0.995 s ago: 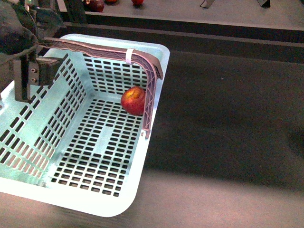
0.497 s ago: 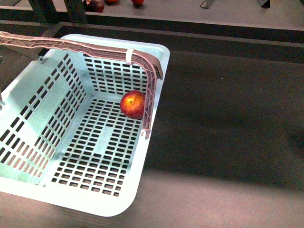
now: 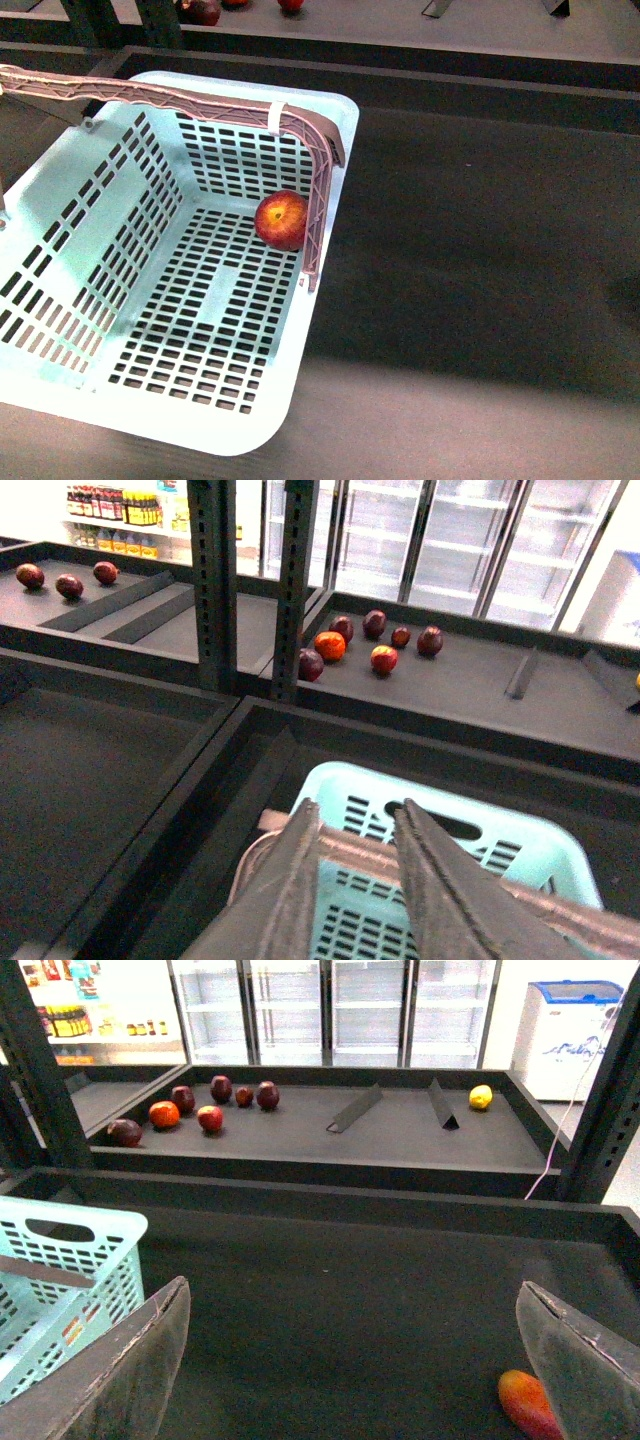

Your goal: Pick apple with right arm and hold basket with left

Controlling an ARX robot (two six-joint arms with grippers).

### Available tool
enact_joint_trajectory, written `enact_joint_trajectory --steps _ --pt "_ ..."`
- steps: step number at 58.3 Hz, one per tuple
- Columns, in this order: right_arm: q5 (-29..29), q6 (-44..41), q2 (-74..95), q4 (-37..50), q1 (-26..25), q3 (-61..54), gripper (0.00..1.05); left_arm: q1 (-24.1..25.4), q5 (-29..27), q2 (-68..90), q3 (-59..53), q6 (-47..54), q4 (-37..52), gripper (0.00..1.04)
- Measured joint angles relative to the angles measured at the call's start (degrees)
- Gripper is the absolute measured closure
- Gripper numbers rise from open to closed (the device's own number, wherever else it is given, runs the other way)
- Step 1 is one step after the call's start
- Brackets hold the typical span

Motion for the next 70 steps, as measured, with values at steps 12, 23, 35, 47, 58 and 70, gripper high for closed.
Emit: enact_joint_trajectory --steps 12,23,35,47,58,70 --pt "0.0 0.0 0.0 0.0 0.0 0.0 0.09 3.4 3.3 -9.4 -4.7 3.3 -4.6 1.01" --pt "0.0 0.0 0.0 0.0 0.0 0.0 0.09 7.2 8.6 -15.0 -9.3 3.8 -6.2 1.01" --pt "0.0 0.0 0.0 0.0 0.0 0.0 0.09 10.3 10.2 -24.1 -10.3 3.9 -13.6 1.01" --pt "0.0 0.0 0.0 0.0 0.0 0.0 0.09 10.3 10.3 -32.9 -10.3 3.9 -21.6 1.01" --pt "0.0 0.0 0.0 0.0 0.0 0.0 0.09 10.3 10.3 -39.5 -10.3 4.0 -27.8 1.01" --pt "0.0 0.0 0.0 0.0 0.0 0.0 0.09 10.3 10.3 -45.4 -10.3 3.9 -33.5 1.01"
